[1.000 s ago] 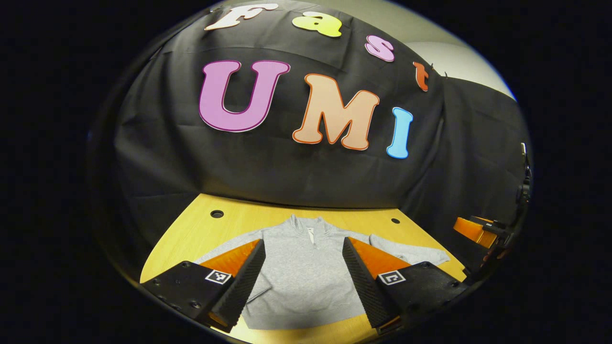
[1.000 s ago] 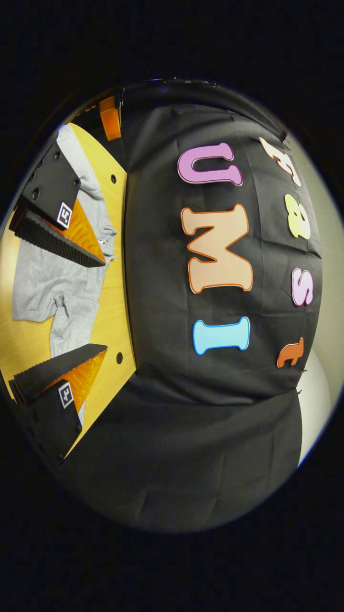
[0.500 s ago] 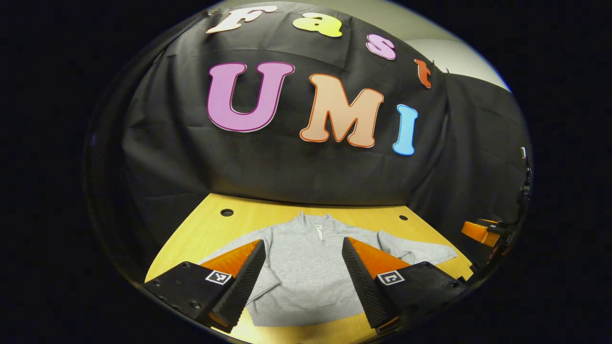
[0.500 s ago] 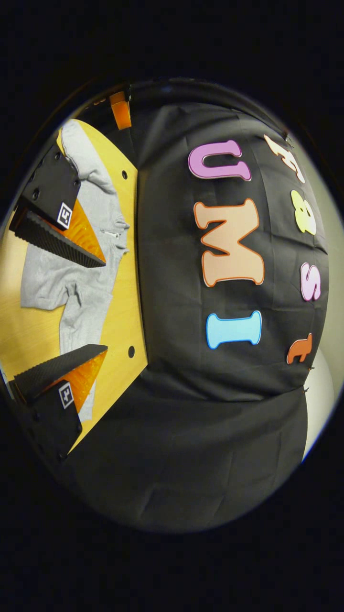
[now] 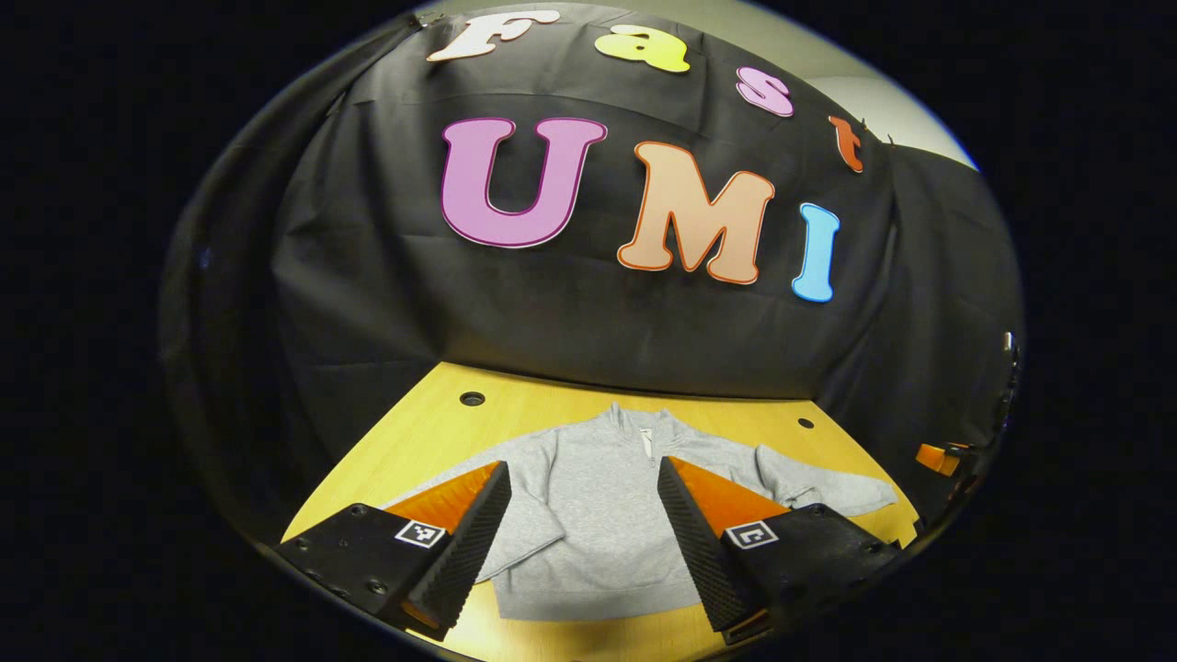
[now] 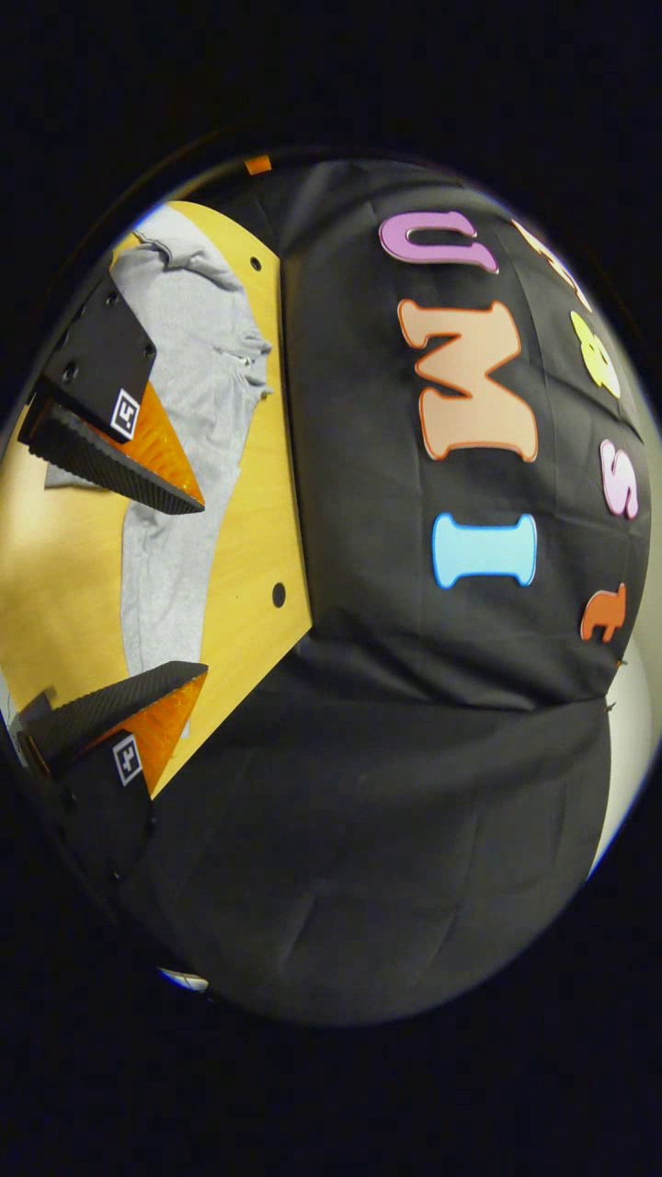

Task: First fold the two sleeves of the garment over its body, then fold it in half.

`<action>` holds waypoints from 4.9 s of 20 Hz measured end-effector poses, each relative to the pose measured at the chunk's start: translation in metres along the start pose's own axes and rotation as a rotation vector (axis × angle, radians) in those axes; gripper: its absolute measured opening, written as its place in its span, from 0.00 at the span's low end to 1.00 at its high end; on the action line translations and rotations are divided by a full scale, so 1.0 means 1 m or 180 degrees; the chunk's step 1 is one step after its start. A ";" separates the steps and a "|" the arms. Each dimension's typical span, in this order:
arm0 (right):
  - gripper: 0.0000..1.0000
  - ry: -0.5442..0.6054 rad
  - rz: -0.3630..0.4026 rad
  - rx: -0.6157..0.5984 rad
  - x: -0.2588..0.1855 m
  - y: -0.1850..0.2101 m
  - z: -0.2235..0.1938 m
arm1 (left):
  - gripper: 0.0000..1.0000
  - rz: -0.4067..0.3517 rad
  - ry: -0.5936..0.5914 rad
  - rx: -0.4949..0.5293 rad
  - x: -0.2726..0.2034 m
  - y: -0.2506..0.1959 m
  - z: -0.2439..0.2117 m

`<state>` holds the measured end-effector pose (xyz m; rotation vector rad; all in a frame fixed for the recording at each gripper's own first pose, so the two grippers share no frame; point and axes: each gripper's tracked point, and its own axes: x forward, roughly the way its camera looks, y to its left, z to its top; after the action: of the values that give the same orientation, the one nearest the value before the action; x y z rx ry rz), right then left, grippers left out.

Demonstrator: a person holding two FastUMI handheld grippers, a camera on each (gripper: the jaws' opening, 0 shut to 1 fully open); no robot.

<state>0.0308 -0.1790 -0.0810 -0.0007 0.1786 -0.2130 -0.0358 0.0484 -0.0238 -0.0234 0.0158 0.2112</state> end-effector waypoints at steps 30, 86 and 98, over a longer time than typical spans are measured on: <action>0.95 0.1287 -0.0281 0.0226 0.158 -0.137 -0.168 | 0.94 0.0256 0.0138 -0.0022 -0.007 -0.031 -0.014; 0.04 0.0415 0.2100 0.0735 0.147 -0.100 -0.123 | 0.94 0.0530 0.0220 -0.0160 -0.042 0.134 -0.046; 0.05 0.1162 0.3066 0.0734 0.164 -0.060 -0.179 | 0.94 0.1080 0.0491 -0.0406 -0.059 0.217 -0.109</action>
<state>0.1447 -0.2686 -0.2847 0.3491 0.4943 0.7345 -0.1408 0.2449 -0.1367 -0.1649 0.1607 0.5494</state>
